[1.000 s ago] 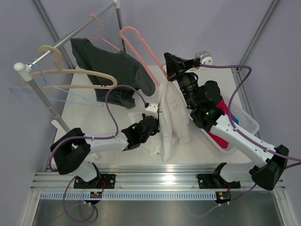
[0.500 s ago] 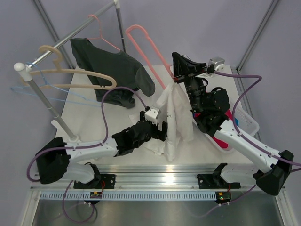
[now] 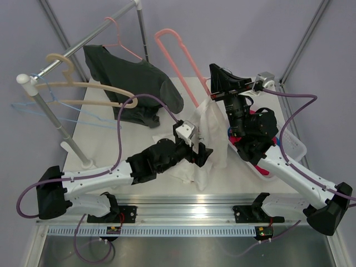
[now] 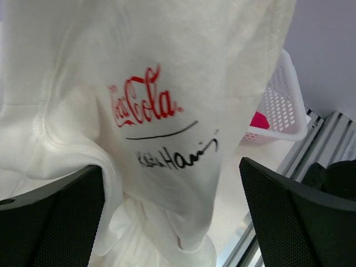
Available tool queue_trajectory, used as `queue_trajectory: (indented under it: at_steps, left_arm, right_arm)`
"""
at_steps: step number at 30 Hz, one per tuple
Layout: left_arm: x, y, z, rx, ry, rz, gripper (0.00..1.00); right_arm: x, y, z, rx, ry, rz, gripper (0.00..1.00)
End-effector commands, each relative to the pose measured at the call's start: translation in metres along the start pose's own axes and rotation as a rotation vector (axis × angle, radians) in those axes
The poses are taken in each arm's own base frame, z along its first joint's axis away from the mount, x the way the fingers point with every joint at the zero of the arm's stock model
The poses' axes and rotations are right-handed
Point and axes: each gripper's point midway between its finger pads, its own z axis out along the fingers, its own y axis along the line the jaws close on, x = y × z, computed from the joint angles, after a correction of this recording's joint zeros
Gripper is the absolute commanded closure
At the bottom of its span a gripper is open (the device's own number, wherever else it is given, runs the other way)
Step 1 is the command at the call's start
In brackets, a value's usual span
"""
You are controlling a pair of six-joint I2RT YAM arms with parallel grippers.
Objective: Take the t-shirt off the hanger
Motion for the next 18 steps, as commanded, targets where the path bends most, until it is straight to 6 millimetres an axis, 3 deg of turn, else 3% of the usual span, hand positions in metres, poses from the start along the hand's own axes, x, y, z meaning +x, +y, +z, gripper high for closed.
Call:
queue_trajectory:
  at_steps: [1,4,5,7,8,9,11,12,13,16,18]
  left_arm:
    - [-0.03,-0.017,-0.01,0.044,-0.069,0.007,0.01]
    - [-0.043,-0.018,-0.012,0.036,-0.089,-0.013,0.01]
    - [-0.037,-0.019,-0.007,0.029,-0.065,-0.011,0.02]
    - [-0.045,-0.022,0.001,0.023,-0.059,-0.017,0.17]
    - [-0.033,-0.023,0.01,0.015,-0.02,-0.006,0.27]
    - [-0.03,-0.022,0.015,0.002,-0.01,-0.009,0.52]
    - [-0.029,-0.021,0.022,-0.019,-0.002,-0.014,0.69]
    - [-0.021,-0.02,0.027,-0.029,0.016,-0.012,0.88]
    - [-0.017,-0.02,0.03,-0.034,0.022,-0.016,1.0]
    - [-0.008,-0.027,0.035,-0.007,0.021,-0.032,1.0]
    - [-0.001,-0.035,0.037,0.017,0.019,-0.027,1.0]
  right_arm:
    - [-0.046,-0.001,0.004,0.024,-0.102,0.022,1.0]
    - [-0.047,-0.002,0.002,0.027,-0.106,0.032,1.0]
    - [-0.047,-0.002,0.001,0.028,-0.107,0.036,1.0]
    - [-0.048,-0.002,0.001,0.031,-0.111,0.049,1.0]
    - [-0.049,-0.002,0.001,0.029,-0.114,0.061,1.0]
    - [-0.049,-0.001,0.001,0.028,-0.117,0.068,1.0]
    - [-0.051,0.0,0.002,0.022,-0.129,0.092,1.0]
    - [-0.053,0.003,0.002,0.01,-0.136,0.1,1.0]
    - [-0.051,0.004,0.003,0.001,-0.138,0.104,1.0]
    - [-0.061,0.011,0.0,-0.05,-0.218,0.142,1.0]
    - [-0.058,0.011,0.001,-0.046,-0.231,0.164,1.0]
